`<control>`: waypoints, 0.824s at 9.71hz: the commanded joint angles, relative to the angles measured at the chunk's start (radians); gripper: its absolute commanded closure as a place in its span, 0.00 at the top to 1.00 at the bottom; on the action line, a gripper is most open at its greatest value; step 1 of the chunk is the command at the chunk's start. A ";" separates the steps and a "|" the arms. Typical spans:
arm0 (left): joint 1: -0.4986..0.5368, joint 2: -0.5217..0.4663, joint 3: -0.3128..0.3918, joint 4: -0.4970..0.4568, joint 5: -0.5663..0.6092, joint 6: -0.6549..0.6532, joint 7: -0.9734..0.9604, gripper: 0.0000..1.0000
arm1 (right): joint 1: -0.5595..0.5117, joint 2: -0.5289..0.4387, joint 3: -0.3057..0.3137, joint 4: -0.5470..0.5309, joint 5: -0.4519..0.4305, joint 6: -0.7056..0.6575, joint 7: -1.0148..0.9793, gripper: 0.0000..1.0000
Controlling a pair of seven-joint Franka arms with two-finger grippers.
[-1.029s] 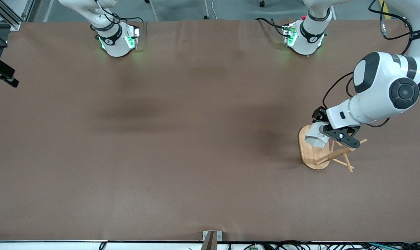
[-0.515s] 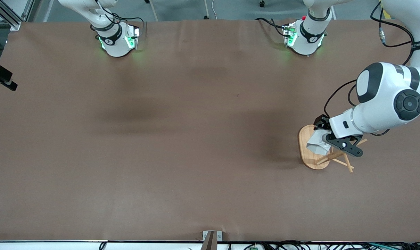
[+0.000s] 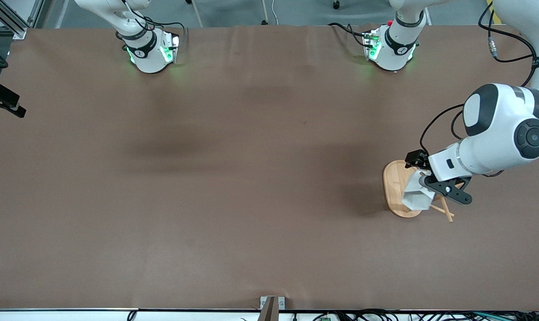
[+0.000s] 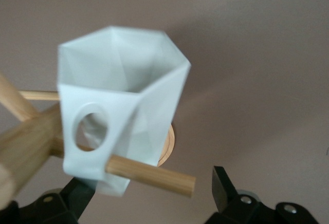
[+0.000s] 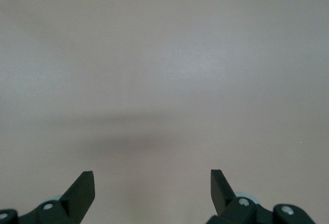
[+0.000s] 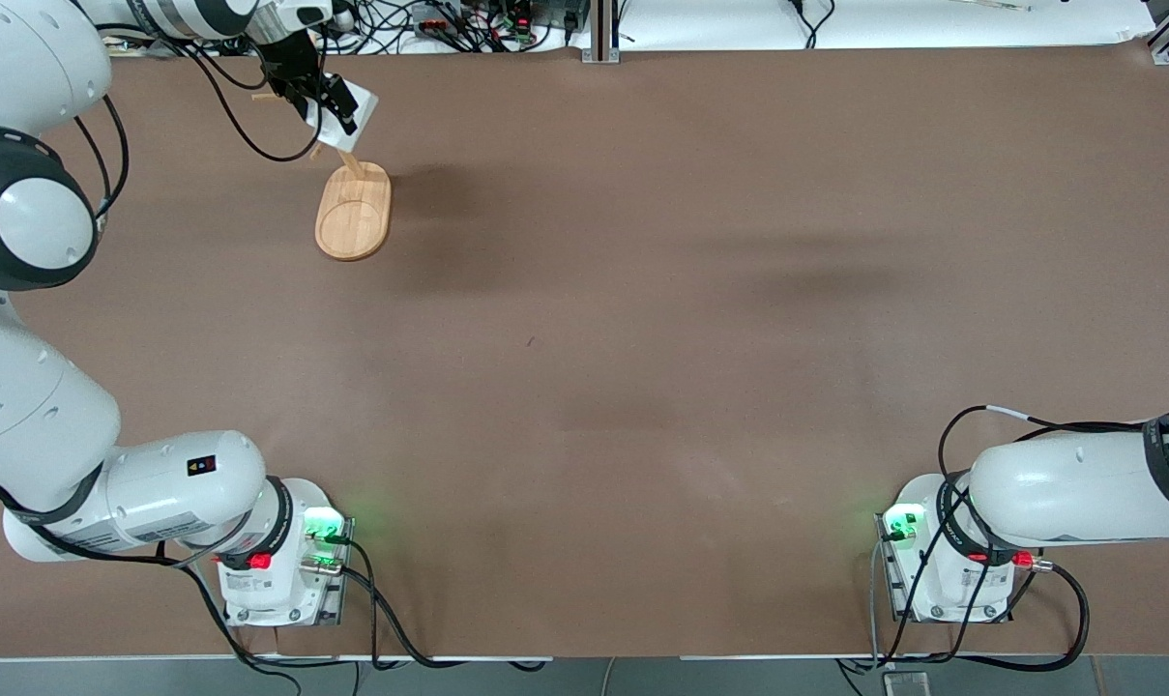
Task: Hang cup on rack
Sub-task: 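Open the left gripper and lift it away from the cup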
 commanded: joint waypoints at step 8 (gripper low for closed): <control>0.025 -0.111 -0.017 0.310 0.007 -0.274 -0.322 1.00 | 0.019 -0.003 -0.001 0.013 -0.004 -0.004 0.123 1.00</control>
